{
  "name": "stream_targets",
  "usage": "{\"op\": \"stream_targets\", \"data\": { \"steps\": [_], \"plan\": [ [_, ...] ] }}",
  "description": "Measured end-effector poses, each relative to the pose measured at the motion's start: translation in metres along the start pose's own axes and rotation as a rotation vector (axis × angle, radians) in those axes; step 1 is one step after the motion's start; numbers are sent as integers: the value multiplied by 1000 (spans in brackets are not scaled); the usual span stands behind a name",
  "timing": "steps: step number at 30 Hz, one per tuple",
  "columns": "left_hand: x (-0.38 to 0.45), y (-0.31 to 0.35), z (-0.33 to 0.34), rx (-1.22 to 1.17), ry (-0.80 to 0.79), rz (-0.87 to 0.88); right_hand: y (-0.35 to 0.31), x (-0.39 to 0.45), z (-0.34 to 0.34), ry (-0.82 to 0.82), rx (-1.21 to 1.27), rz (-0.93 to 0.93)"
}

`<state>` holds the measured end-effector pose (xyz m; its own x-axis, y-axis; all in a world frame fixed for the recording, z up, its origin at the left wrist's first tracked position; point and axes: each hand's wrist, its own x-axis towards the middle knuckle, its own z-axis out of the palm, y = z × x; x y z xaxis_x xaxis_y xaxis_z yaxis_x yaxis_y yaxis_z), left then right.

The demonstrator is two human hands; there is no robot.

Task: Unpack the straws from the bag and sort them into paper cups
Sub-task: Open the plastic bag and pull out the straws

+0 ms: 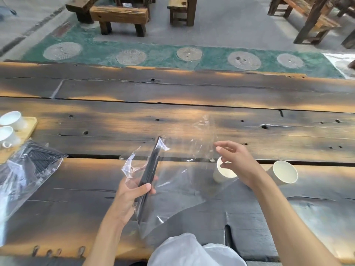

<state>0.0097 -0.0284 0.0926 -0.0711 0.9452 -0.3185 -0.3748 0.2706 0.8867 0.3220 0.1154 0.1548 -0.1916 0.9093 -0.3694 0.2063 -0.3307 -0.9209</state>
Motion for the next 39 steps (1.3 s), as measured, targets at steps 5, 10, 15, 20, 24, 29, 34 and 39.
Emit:
{"op": "stream_targets", "data": {
  "steps": [5,10,15,20,24,29,34,39],
  "plan": [
    [-5,5,-15,5,-57,-42,5,16,14,78,149,0],
    [-9,8,-28,-40,-78,-39,9,31,35,-30,185,9],
    [-13,9,-41,-97,-103,-47,5,39,63,-100,166,-19],
    [-16,7,-56,-103,-57,-54,-1,40,78,-114,143,-96],
    [-15,8,-69,-76,31,-34,-6,34,73,-155,274,-120],
    [-11,17,-68,-19,72,-35,-11,20,51,-449,514,22],
    [-5,26,-57,21,16,-35,-15,5,38,-766,508,154],
    [2,35,-47,30,-55,-51,-28,-9,45,-932,152,141]
  ]
}}
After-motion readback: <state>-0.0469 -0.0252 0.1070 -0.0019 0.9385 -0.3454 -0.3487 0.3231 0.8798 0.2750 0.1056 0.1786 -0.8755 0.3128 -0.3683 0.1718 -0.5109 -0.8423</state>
